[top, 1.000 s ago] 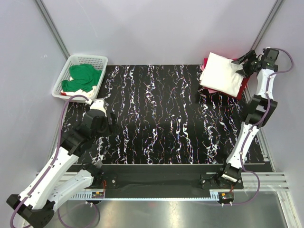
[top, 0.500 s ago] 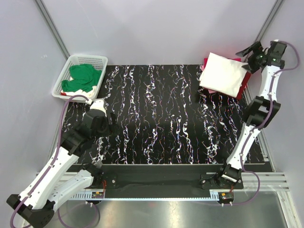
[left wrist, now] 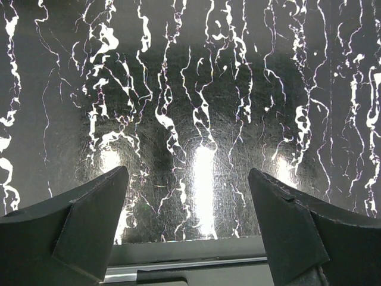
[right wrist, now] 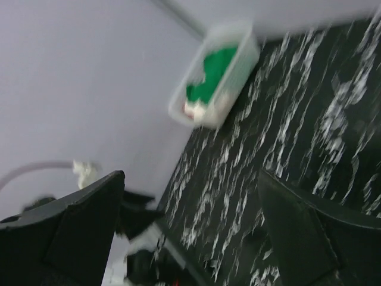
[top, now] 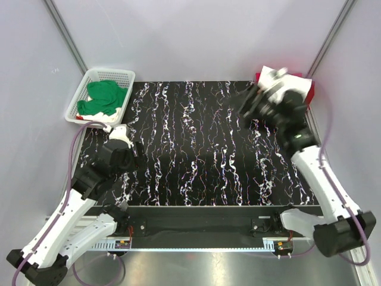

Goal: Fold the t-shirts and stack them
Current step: Reset both grippers

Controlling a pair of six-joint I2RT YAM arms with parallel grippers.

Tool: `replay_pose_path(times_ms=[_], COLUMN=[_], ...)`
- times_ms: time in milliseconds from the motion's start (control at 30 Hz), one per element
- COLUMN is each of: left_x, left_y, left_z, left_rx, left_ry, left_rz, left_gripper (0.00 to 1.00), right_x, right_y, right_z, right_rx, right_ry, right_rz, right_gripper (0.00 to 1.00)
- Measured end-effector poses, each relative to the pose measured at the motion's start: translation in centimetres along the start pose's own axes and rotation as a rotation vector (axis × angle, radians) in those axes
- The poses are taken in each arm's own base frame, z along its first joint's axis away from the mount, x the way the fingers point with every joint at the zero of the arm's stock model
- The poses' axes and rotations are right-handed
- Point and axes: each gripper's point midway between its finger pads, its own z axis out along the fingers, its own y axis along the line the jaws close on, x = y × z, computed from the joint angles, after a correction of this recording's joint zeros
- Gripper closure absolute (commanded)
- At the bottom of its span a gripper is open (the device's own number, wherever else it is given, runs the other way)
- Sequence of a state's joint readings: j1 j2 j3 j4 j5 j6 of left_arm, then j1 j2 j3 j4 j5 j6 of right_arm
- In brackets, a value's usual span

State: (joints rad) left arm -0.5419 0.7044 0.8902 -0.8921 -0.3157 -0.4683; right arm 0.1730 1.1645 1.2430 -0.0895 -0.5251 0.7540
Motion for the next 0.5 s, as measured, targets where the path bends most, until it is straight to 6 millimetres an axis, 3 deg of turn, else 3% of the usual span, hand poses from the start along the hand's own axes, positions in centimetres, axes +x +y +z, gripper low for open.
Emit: replay_pose_path(times_ms=[67, 133, 200, 233, 333, 500], left_x=[-0.1, -0.3, -0.4, -0.5, -0.6, -0.6], left_y=[0.0, 0.0, 0.1, 0.1, 0.1, 0.1], left_z=[-0.2, -0.4, -0.7, -0.8, -1.0, -1.0], left_rx=[0.004, 0.010, 0.016, 0.018, 0.024, 0.023], left_ry=[-0.009, -0.021, -0.034, -0.037, -0.050, -0.048], left_rz=[-0.003, -0.008, -0.013, -0.014, -0.018, -0.018], left_gripper=[0.11, 0.11, 0.11, 0.11, 0.11, 0.11], right_x=[9.3, 18.2, 25.5, 27.8, 30.5, 31.6], right_y=[-1.1, -4.7, -9.0, -10.6, -12.7, -13.8], right_z=[1.3, 1.4, -0.8, -2.2, -4.4, -5.8], right_rx=[0.005, 0.092, 0.224, 0.281, 0.340, 0.326], right_ry=[0.171, 0.344, 0.495, 0.539, 0.559, 0.506], right_rz=[0.057, 0.100, 0.113, 0.107, 0.062, 0.022], right_gripper=[0.00, 0.00, 0.00, 0.00, 0.00, 0.00])
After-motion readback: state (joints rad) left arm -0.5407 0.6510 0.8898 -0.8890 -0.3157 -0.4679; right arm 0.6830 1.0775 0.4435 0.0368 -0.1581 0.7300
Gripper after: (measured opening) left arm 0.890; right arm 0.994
